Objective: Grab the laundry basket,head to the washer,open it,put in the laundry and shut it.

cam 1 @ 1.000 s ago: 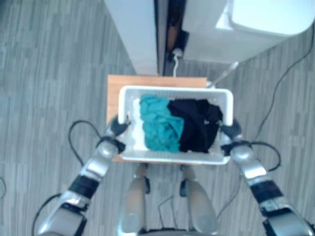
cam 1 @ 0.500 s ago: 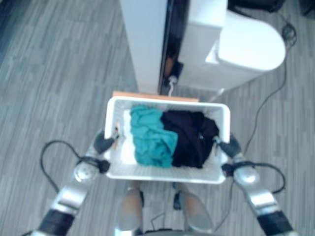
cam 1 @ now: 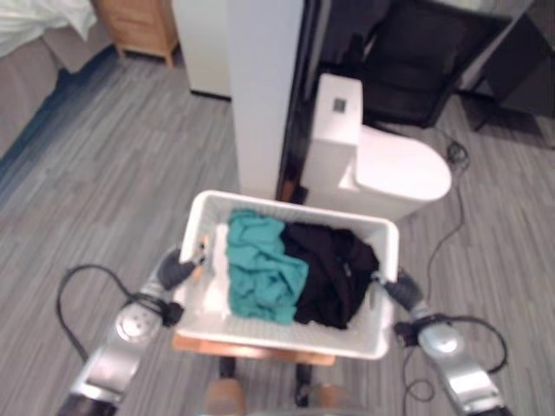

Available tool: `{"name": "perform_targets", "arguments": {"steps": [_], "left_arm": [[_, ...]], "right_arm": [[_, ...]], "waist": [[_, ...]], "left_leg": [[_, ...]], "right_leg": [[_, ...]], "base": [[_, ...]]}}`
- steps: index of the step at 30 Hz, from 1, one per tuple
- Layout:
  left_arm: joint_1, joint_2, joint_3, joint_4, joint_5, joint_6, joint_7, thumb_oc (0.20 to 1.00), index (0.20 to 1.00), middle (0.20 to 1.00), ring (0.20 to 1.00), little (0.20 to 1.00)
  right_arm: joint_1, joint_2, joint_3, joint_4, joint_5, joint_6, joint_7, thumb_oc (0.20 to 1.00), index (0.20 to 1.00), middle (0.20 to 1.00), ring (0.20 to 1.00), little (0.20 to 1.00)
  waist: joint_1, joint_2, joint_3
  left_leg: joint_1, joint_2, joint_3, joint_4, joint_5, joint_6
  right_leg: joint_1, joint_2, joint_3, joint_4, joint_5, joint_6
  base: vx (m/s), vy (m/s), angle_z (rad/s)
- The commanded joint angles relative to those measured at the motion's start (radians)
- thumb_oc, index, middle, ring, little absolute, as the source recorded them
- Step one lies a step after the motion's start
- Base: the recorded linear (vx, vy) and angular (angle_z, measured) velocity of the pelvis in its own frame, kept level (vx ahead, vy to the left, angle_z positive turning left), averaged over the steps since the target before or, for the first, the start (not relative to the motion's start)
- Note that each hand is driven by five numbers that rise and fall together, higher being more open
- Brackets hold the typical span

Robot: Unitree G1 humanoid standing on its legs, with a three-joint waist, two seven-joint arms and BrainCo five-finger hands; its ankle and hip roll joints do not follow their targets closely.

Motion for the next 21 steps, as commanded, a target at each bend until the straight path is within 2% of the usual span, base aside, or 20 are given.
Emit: {"name": "perform_targets", "arguments": {"steps": [1,6,7,12,18,21], "left_arm": [[-0.050,-0.006,0.043,0.002,-0.087,-0.102,-0.037,0.200,0.200,0.200,0.200,0.200],[-0.045,-0.012,0.042,0.003,-0.083,-0.095,-0.039,0.200,0.200,0.200,0.200,0.200],[-0.054,-0.014,0.039,0.007,-0.081,-0.094,-0.036,0.200,0.200,0.200,0.200,0.200],[-0.085,-0.028,0.012,0.018,-0.077,-0.097,-0.033,0.200,0.200,0.200,0.200,0.200],[-0.109,-0.044,-0.017,0.029,-0.071,-0.100,-0.036,0.200,0.200,0.200,0.200,0.200],[-0.113,-0.046,-0.018,0.036,-0.071,-0.104,-0.039,0.200,0.200,0.200,0.200,0.200]], "right_arm": [[0.040,-0.021,-0.053,-0.073,0.081,-0.062,0.058,0.200,0.200,0.200,0.200,0.200],[0.054,-0.022,-0.061,-0.077,0.087,-0.066,0.054,0.200,0.200,0.200,0.200,0.200],[0.053,-0.024,-0.061,-0.074,0.086,-0.066,0.049,0.200,0.200,0.200,0.200,0.200],[0.060,-0.027,-0.073,-0.078,0.087,-0.075,0.036,0.200,0.200,0.200,0.200,0.200],[0.049,-0.021,-0.058,-0.045,0.063,-0.075,0.026,0.200,0.200,0.200,0.200,0.200],[0.021,-0.019,-0.047,-0.030,0.052,-0.075,0.027,0.200,0.200,0.200,0.200,0.200]], "waist": [[0.012,0.001,-0.073],[0.007,0.004,-0.082],[0.005,0.005,-0.085],[-0.003,0.005,-0.094],[0.001,0.011,-0.102],[0.007,0.011,-0.099]], "left_leg": [[0.014,0.111,-0.052,0.097,-0.112,-0.006],[-0.004,0.142,-0.073,0.078,-0.076,-0.018],[-0.018,0.147,-0.081,0.062,-0.055,-0.023],[-0.044,0.156,-0.088,0.024,-0.019,-0.035],[-0.024,0.149,-0.077,0.031,-0.037,-0.042],[-0.005,0.140,-0.073,0.055,-0.071,-0.033]], "right_leg": [[-0.021,-0.002,-0.019,0.123,-0.162,0.031],[-0.031,0.037,-0.014,0.103,-0.165,0.013],[-0.038,0.047,-0.015,0.091,-0.163,0.012],[-0.047,0.061,-0.032,0.064,-0.158,0.010],[-0.028,0.053,-0.039,0.070,-0.148,0.019],[-0.024,0.041,-0.016,0.075,-0.132,0.033]], "base": [[0.01,-0.114,0.05],[-0.04,-0.099,0.03],[-0.11,-0.088,0.04],[-0.06,-0.046,0.06],[-0.04,0.045,0.05],[-0.02,0.094,-0.19]]}}
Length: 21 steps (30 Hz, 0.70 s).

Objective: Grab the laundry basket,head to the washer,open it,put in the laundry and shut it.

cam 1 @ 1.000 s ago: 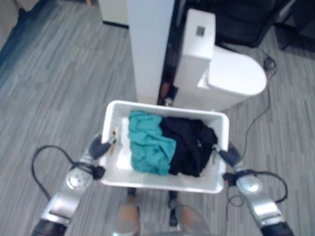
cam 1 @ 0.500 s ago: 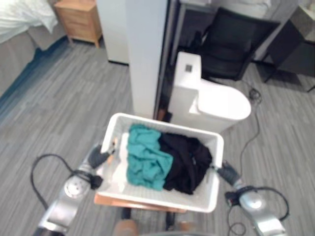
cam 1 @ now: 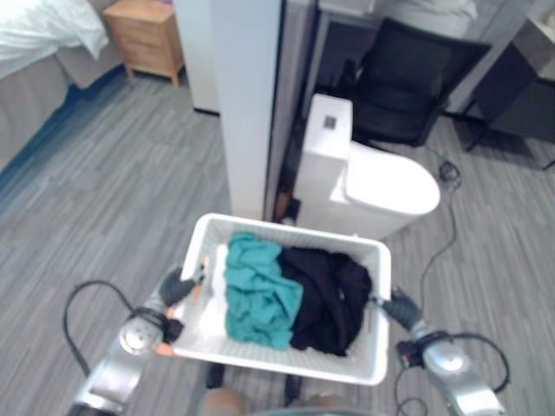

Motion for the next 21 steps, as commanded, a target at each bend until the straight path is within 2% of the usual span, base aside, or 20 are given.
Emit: {"name": "perform_targets", "arguments": {"steps": [1,2,3,5,6,7,9,10,11,12,13,14,15,16,17,18,19,20,21], "left_arm": [[-0.146,-0.025,0.010,-0.041,-0.071,-0.122,-0.020,0.200,0.200,0.200,0.200,0.200],[-0.156,-0.026,0.011,-0.039,-0.070,-0.126,-0.017,0.200,0.200,0.200,0.200,0.200],[-0.157,-0.026,0.011,-0.038,-0.071,-0.127,-0.017,0.200,0.200,0.200,0.200,0.200],[-0.171,-0.034,0.011,-0.031,-0.067,-0.137,-0.014,0.200,0.200,0.200,0.200,0.200],[-0.173,-0.035,0.011,-0.029,-0.066,-0.138,-0.014,0.200,0.200,0.200,0.200,0.200],[-0.185,-0.039,0.003,-0.020,-0.055,-0.146,-0.025,0.200,0.200,0.200,0.200,0.200],[-0.201,-0.035,-0.008,-0.014,-0.046,-0.145,-0.030,0.200,0.200,0.200,0.200,0.200],[-0.225,-0.035,-0.023,-0.003,-0.039,-0.144,-0.031,0.200,0.200,0.200,0.200,0.200],[-0.229,-0.034,-0.025,0.000,-0.039,-0.145,-0.030,0.200,0.200,0.200,0.200,0.200],[-0.279,-0.037,-0.052,0.018,-0.026,-0.144,-0.032,0.200,0.200,0.200,0.200,0.200],[-0.313,-0.039,-0.074,0.031,-0.014,-0.142,-0.035,0.200,0.200,0.200,0.200,0.200],[-0.318,-0.039,-0.078,0.035,-0.014,-0.144,-0.034,0.200,0.200,0.200,0.200,0.200],[-0.357,-0.045,-0.107,0.051,-0.001,-0.140,-0.038,0.200,0.200,0.200,0.200,0.200],[-0.408,-0.050,-0.140,0.079,0.009,-0.135,-0.032,0.200,0.200,0.200,0.200,0.200],[-0.432,-0.052,-0.154,0.091,0.013,-0.131,-0.033,0.200,0.200,0.200,0.200,0.200],[-0.435,-0.053,-0.156,0.093,0.014,-0.132,-0.033,0.200,0.200,0.200,0.200,0.200],[-0.453,-0.058,-0.165,0.098,0.014,-0.128,-0.032,0.200,0.200,0.200,0.200,0.200],[-0.478,-0.061,-0.172,0.107,0.012,-0.118,-0.031,0.200,0.200,0.200,0.200,0.200],[-0.479,-0.062,-0.172,0.108,0.012,-0.118,-0.030,0.200,0.200,0.200,0.200,0.200]], "right_arm": [[-0.047,-0.018,-0.047,-0.027,-0.009,-0.055,-0.027,0.200,0.200,0.200,0.200,0.200],[-0.075,-0.022,-0.038,-0.014,-0.010,-0.057,-0.031,0.200,0.200,0.200,0.200,0.200],[-0.077,-0.022,-0.037,-0.013,-0.010,-0.057,-0.031,0.200,0.200,0.200,0.200,0.200],[-0.112,-0.021,-0.024,-0.001,-0.015,-0.063,-0.028,0.200,0.200,0.200,0.200,0.200],[-0.114,-0.022,-0.024,0.000,-0.015,-0.063,-0.028,0.200,0.200,0.200,0.200,0.200],[-0.137,-0.030,-0.020,-0.007,-0.022,-0.066,-0.010,0.200,0.200,0.200,0.200,0.200],[-0.161,-0.033,-0.020,-0.019,-0.031,-0.061,-0.006,0.200,0.200,0.200,0.200,0.200],[-0.179,-0.032,-0.023,-0.024,-0.039,-0.059,-0.009,0.200,0.200,0.200,0.200,0.200],[-0.180,-0.030,-0.024,-0.024,-0.039,-0.058,-0.009,0.200,0.200,0.200,0.200,0.200],[-0.198,-0.025,-0.032,-0.032,-0.056,-0.050,-0.010,0.200,0.200,0.200,0.200,0.200],[-0.197,-0.022,-0.042,-0.043,-0.062,-0.044,-0.009,0.200,0.200,0.200,0.200,0.200],[-0.197,-0.020,-0.045,-0.044,-0.063,-0.043,-0.008,0.200,0.200,0.200,0.200,0.200],[-0.192,-0.017,-0.055,-0.056,-0.069,-0.039,-0.008,0.200,0.200,0.200,0.200,0.200],[-0.189,-0.015,-0.063,-0.060,-0.078,-0.035,-0.007,0.200,0.200,0.200,0.200,0.200],[-0.179,-0.018,-0.073,-0.067,-0.088,-0.035,-0.008,0.200,0.200,0.200,0.200,0.200],[-0.178,-0.018,-0.076,-0.069,-0.089,-0.034,-0.008,0.200,0.200,0.200,0.200,0.200],[-0.165,-0.020,-0.084,-0.074,-0.097,-0.034,-0.005,0.200,0.200,0.200,0.200,0.200],[-0.144,-0.021,-0.093,-0.075,-0.107,-0.029,0.005,0.200,0.200,0.200,0.200,0.200],[-0.143,-0.021,-0.095,-0.077,-0.107,-0.029,0.005,0.200,0.200,0.200,0.200,0.200]], "waist": [[0.016,-0.013,-0.039],[0.025,-0.013,-0.026],[0.028,-0.011,-0.026],[0.037,-0.005,-0.012],[0.039,-0.005,-0.011],[0.021,0.011,-0.007],[0.011,0.015,0.004],[0.009,0.012,0.011],[0.017,0.010,0.009],[0.006,-0.004,0.026],[-0.004,-0.015,0.031],[0.002,-0.017,0.029],[-0.010,-0.025,0.034],[-0.014,-0.024,0.055],[-0.005,-0.019,0.061],[-0.007,-0.021,0.063],[-0.009,-0.015,0.066],[-0.014,0.000,0.059],[-0.013,-0.002,0.059]], "left_leg": [[0.028,0.051,-0.032,0.076,-0.099,0.010],[0.023,0.033,-0.065,0.134,-0.129,0.016],[0.025,0.036,-0.061,0.144,-0.147,0.016],[0.015,0.009,-0.133,0.203,-0.185,0.016],[0.010,0.007,-0.131,0.213,-0.190,0.017],[0.026,-0.014,-0.148,0.255,-0.266,0.040],[0.038,-0.028,-0.072,0.294,-0.304,0.063],[0.046,-0.049,-0.036,0.300,-0.327,0.084],[0.050,-0.051,-0.028,0.298,-0.333,0.087],[0.060,-0.107,0.005,0.294,-0.346,0.122],[0.065,-0.134,0.021,0.285,-0.351,0.139],[0.068,-0.137,0.026,0.280,-0.355,0.143],[0.075,-0.156,0.045,0.275,-0.359,0.159],[0.079,-0.164,0.082,0.278,-0.359,0.180],[0.073,-0.171,0.100,0.275,-0.347,0.188],[0.071,-0.173,0.097,0.274,-0.341,0.187],[0.061,-0.176,0.108,0.280,-0.328,0.195],[0.055,-0.179,0.130,0.276,-0.310,0.214],[0.052,-0.181,0.131,0.275,-0.303,0.214]], "right_leg": [[0.000,-0.050,0.029,0.076,-0.119,0.087],[-0.009,-0.060,0.074,0.077,-0.095,0.092],[-0.003,-0.057,0.078,0.075,-0.101,0.094],[-0.029,-0.079,0.132,0.075,-0.065,0.107],[-0.031,-0.080,0.135,0.075,-0.064,0.108],[-0.074,-0.111,0.209,0.078,-0.024,0.143],[-0.101,-0.131,0.264,0.094,-0.003,0.169],[-0.125,-0.146,0.301,0.104,0.014,0.189],[-0.126,-0.147,0.308,0.103,0.010,0.193],[-0.174,-0.180,0.355,0.123,0.042,0.227],[-0.194,-0.194,0.376,0.132,0.052,0.243],[-0.196,-0.197,0.380,0.132,0.046,0.246],[-0.213,-0.203,0.390,0.147,0.050,0.255],[-0.244,-0.223,0.318,0.208,0.040,0.252],[-0.244,-0.253,0.231,0.254,0.024,0.223],[-0.245,-0.256,0.229,0.255,0.027,0.221],[-0.236,-0.277,0.153,0.319,0.018,0.197],[-0.215,-0.296,0.065,0.451,-0.005,0.175],[-0.220,-0.298,0.066,0.454,-0.003,0.173]], "base": [[-0.07,0.138,-0.36],[-0.04,0.138,-0.45],[-0.06,0.172,-0.47],[-0.09,0.173,-0.93],[-0.20,0.444,-1.29],[-0.14,0.477,-0.93],[-0.21,0.509,-0.91],[-0.14,0.302,-1.36],[-0.23,0.490,-1.99],[-0.24,0.463,-1.66],[-0.24,0.464,-1.26],[-0.13,0.247,-0.61],[-0.21,0.246,-0.64],[-0.35,0.306,-0.86],[-0.29,0.195,-0.83],[-0.22,0.136,-0.89],[-0.28,0.221,-0.73],[-0.28,0.225,-0.63],[-0.34,0.313,-0.89]]}}
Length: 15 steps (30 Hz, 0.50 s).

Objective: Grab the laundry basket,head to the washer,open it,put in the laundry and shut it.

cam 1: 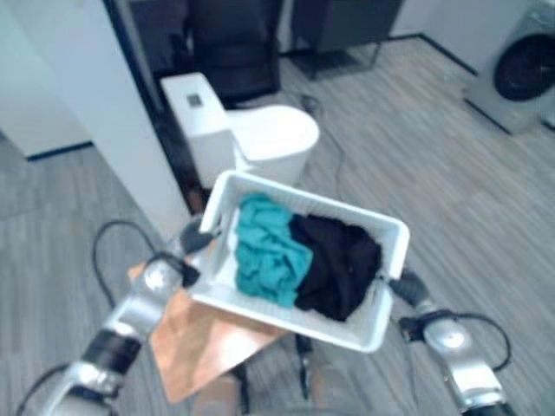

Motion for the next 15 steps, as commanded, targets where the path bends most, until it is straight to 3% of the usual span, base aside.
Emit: {"name": "perform_targets", "arguments": {"steps": [1,3,4,7,10,11,14,15], "left_arm": [[-0.069,-0.047,-0.006,-0.127,-0.035,-0.093,-0.030,0.200,0.200,0.200,0.200,0.200],[-0.059,-0.044,0.004,-0.131,-0.035,-0.087,-0.031,0.200,0.200,0.200,0.200,0.200],[-0.046,-0.039,0.025,-0.135,-0.040,-0.083,-0.029,0.200,0.200,0.200,0.200,0.200],[-0.013,-0.024,0.058,-0.155,-0.042,-0.082,-0.028,0.200,0.200,0.200,0.200,0.200],[0.012,-0.016,0.089,-0.158,-0.055,-0.086,-0.021,0.200,0.200,0.200,0.200,0.200],[0.022,-0.009,0.106,-0.159,-0.054,-0.092,-0.013,0.200,0.200,0.200,0.200,0.200],[0.028,-0.010,0.108,-0.147,-0.056,-0.101,-0.003,0.200,0.200,0.200,0.200,0.200],[0.026,-0.015,0.113,-0.139,-0.059,-0.103,0.003,0.200,0.200,0.200,0.200,0.200]], "right_arm": [[-0.022,-0.033,-0.023,-0.115,-0.056,-0.061,0.033,0.200,0.200,0.200,0.200,0.200],[-0.012,-0.030,-0.029,-0.120,-0.058,-0.057,0.045,0.200,0.200,0.200,0.200,0.200],[-0.015,-0.018,-0.022,-0.104,-0.064,-0.055,0.048,0.200,0.200,0.200,0.200,0.200],[-0.014,-0.008,-0.002,-0.093,-0.076,-0.053,0.061,0.200,0.200,0.200,0.200,0.200],[-0.027,0.005,0.029,-0.070,-0.083,-0.044,0.071,0.200,0.200,0.200,0.200,0.200],[-0.033,0.006,0.042,-0.067,-0.077,-0.042,0.072,0.200,0.200,0.200,0.200,0.200],[-0.045,0.000,0.053,-0.068,-0.074,-0.043,0.067,0.200,0.200,0.200,0.200,0.200],[-0.065,0.000,0.067,-0.064,-0.073,-0.045,0.064,0.200,0.200,0.200,0.200,0.200]], "waist": [[0.033,0.051,-0.073],[0.043,0.051,-0.086],[0.065,0.054,-0.115],[0.108,0.037,-0.149],[0.157,0.008,-0.189],[0.175,-0.014,-0.207],[0.183,-0.022,-0.208],[0.197,-0.026,-0.209]], "left_leg": [[0.100,0.031,-0.017,-0.108,-0.039,0.024],[0.101,0.029,0.004,-0.123,-0.032,0.029],[0.087,0.029,0.039,-0.129,-0.022,0.039],[0.091,0.027,0.093,-0.152,-0.012,0.038],[0.073,0.030,0.133,-0.167,-0.006,0.011],[0.045,0.042,0.153,-0.170,0.014,-0.012],[0.018,0.077,0.168,-0.159,0.039,-0.042],[-0.003,0.108,0.192,-0.149,0.060,-0.064]], "right_leg": [[0.077,-0.111,-0.158,0.306,-0.050,0.047],[0.093,-0.121,-0.173,0.330,-0.072,0.034],[0.148,-0.152,-0.218,0.377,-0.070,0.035],[0.201,-0.188,-0.232,0.350,-0.059,0.045],[0.297,-0.236,-0.277,0.228,-0.011,0.090],[0.354,-0.218,-0.274,0.082,-0.036,0.098],[0.372,-0.195,-0.283,-0.019,-0.055,0.106],[0.397,-0.188,-0.323,-0.077,-0.066,0.112]], "base": [[-0.20,0.189,-0.88],[-0.17,0.134,-1.04],[-0.14,0.037,-1.08],[-0.08,-0.030,-1.27],[-0.12,-0.210,-1.59],[-0.14,-0.261,-1.61],[-0.21,-0.330,-0.62],[-0.19,-0.348,-0.17]]}}
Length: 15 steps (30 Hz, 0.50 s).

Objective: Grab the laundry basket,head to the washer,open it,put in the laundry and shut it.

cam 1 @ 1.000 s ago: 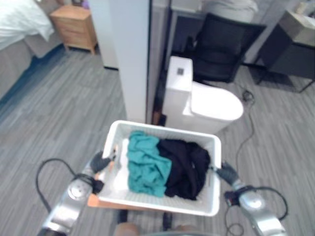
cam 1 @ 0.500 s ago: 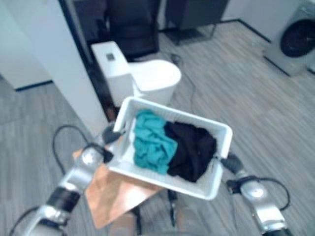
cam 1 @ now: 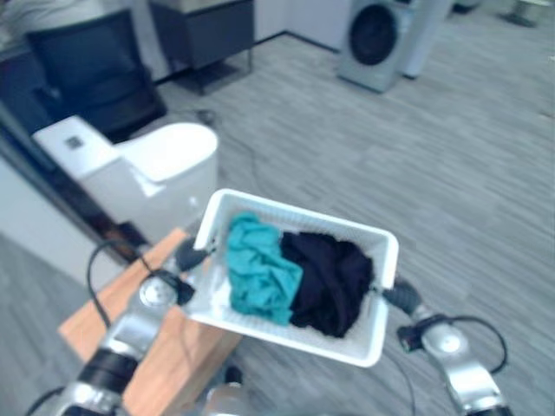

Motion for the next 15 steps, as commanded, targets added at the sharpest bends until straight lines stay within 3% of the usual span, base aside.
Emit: {"name": "perform_targets", "arguments": {"steps": [1,2,4,7,8,9,10,15], "left_arm": [[-0.103,0.034,0.046,-0.112,-0.074,-0.121,0.021,0.200,0.200,0.200,0.200,0.200],[-0.102,0.034,0.045,-0.112,-0.074,-0.122,0.022,0.200,0.200,0.200,0.200,0.200],[-0.099,0.022,0.041,-0.089,-0.085,-0.127,0.036,0.200,0.200,0.200,0.200,0.200],[-0.099,0.013,0.035,-0.085,-0.089,-0.127,0.032,0.200,0.200,0.200,0.200,0.200],[-0.105,0.008,0.025,-0.081,-0.088,-0.127,0.034,0.200,0.200,0.200,0.200,0.200],[-0.107,0.007,0.024,-0.080,-0.088,-0.127,0.034,0.200,0.200,0.200,0.200,0.200],[-0.119,-0.001,0.008,-0.073,-0.086,-0.125,0.034,0.200,0.200,0.200,0.200,0.200],[-0.139,-0.018,-0.023,-0.059,-0.084,-0.121,0.036,0.200,0.200,0.200,0.200,0.200]], "right_arm": [[-0.103,0.020,0.014,-0.071,-0.009,-0.076,-0.001,0.200,0.200,0.200,0.200,0.200],[-0.101,0.020,0.014,-0.073,-0.009,-0.076,-0.001,0.200,0.200,0.200,0.200,0.200],[-0.085,0.007,0.007,-0.085,0.007,-0.085,-0.020,0.200,0.200,0.200,0.200,0.200],[-0.074,0.000,0.002,-0.094,0.017,-0.093,-0.030,0.200,0.200,0.200,0.200,0.200],[-0.060,-0.003,-0.006,-0.099,0.026,-0.101,-0.047,0.200,0.200,0.200,0.200,0.200],[-0.060,-0.003,-0.007,-0.099,0.027,-0.101,-0.047,0.200,0.200,0.200,0.200,0.200],[-0.035,-0.009,-0.024,-0.116,0.042,-0.110,-0.058,0.200,0.200,0.200,0.200,0.200],[0.000,-0.024,-0.041,-0.129,0.057,-0.125,-0.076,0.200,0.200,0.200,0.200,0.200]], "waist": [[0.059,-0.058,-0.038],[0.058,-0.056,-0.040],[0.045,-0.049,-0.033],[0.038,-0.039,-0.028],[0.034,-0.029,-0.011],[0.033,-0.030,-0.014],[0.019,-0.021,0.001],[-0.010,0.014,0.019]], "left_leg": [[-0.077,0.001,0.051,0.087,-0.118,0.025],[-0.079,0.006,0.048,0.087,-0.114,0.020],[-0.089,0.067,0.044,0.068,-0.050,-0.018],[-0.090,0.095,0.039,0.053,-0.016,-0.037],[-0.107,0.117,0.040,0.043,0.038,-0.040],[-0.101,0.114,0.018,0.038,0.026,-0.052],[-0.100,0.135,0.001,0.001,0.073,-0.071],[-0.089,0.194,-0.012,-0.078,0.175,-0.087]], "right_leg": [[0.097,-0.103,-0.020,-0.075,0.086,0.080],[0.098,-0.097,-0.023,-0.078,0.085,0.076],[0.110,-0.037,-0.039,-0.106,0.020,0.048],[0.115,0.003,-0.044,-0.114,-0.003,0.030],[0.108,0.039,-0.051,-0.112,-0.017,0.006],[0.113,0.043,-0.037,-0.112,-0.028,0.006],[0.118,0.086,-0.032,-0.111,-0.049,-0.017],[0.121,0.175,-0.038,-0.108,-0.079,-0.066]], "base": [[-0.19,-0.359,-0.29],[-0.12,-0.321,-0.26],[-0.13,-0.323,0.00],[-0.13,-0.232,0.05],[-0.09,-0.151,0.00],[-0.18,-0.284,0.15],[-0.13,-0.230,0.13],[-0.13,-0.222,0.23]]}}
